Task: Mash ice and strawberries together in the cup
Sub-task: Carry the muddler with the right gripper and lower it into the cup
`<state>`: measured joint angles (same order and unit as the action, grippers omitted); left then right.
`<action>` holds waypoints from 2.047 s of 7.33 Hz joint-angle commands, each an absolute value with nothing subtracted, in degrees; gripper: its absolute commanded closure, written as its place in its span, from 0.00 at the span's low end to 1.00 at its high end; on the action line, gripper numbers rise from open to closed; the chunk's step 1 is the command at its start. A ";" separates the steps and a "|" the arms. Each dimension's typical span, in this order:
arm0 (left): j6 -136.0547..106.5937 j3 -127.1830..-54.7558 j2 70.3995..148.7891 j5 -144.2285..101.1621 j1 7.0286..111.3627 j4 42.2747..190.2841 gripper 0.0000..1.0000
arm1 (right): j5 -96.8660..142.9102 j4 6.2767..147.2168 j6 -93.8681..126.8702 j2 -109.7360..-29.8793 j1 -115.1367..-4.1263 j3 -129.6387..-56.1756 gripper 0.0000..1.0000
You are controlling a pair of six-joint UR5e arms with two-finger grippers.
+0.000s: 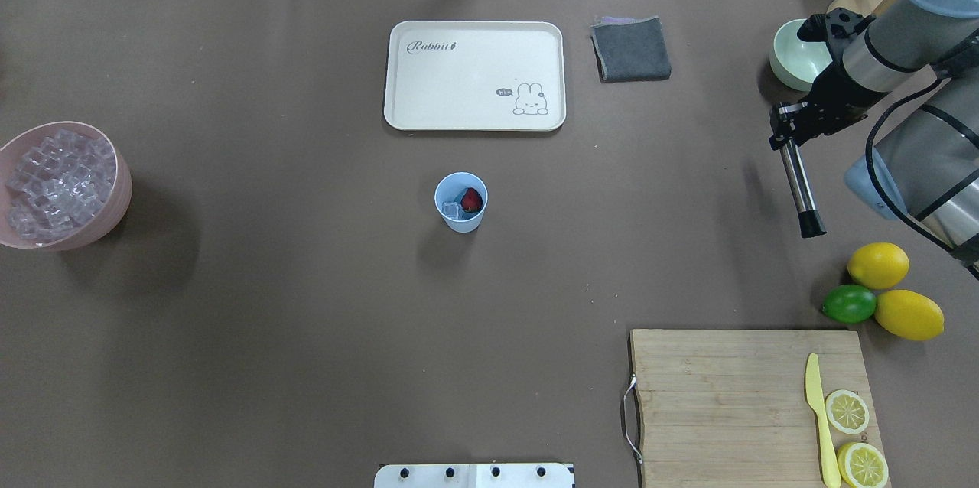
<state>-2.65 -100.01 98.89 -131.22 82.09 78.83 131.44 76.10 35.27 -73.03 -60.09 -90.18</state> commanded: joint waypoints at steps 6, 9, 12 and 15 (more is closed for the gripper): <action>-1.84 -105.91 95.72 -130.87 83.32 79.37 0.02 | 108.39 67.65 45.52 -67.15 -44.31 -115.40 1.00; -1.76 -106.79 95.45 -130.87 85.08 79.19 0.02 | 90.87 41.22 52.29 -67.06 -34.59 -110.76 1.00; -1.76 -105.21 95.54 -130.78 84.90 79.10 0.02 | 72.28 24.72 51.68 -62.77 -25.15 -101.71 1.00; -1.76 -106.00 94.39 -130.96 84.90 79.36 0.02 | 58.56 24.52 47.64 -58.65 -21.36 -97.93 1.00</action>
<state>-1.78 -105.95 94.66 -130.86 84.91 79.24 63.38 24.76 49.09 -60.80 -22.64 -100.14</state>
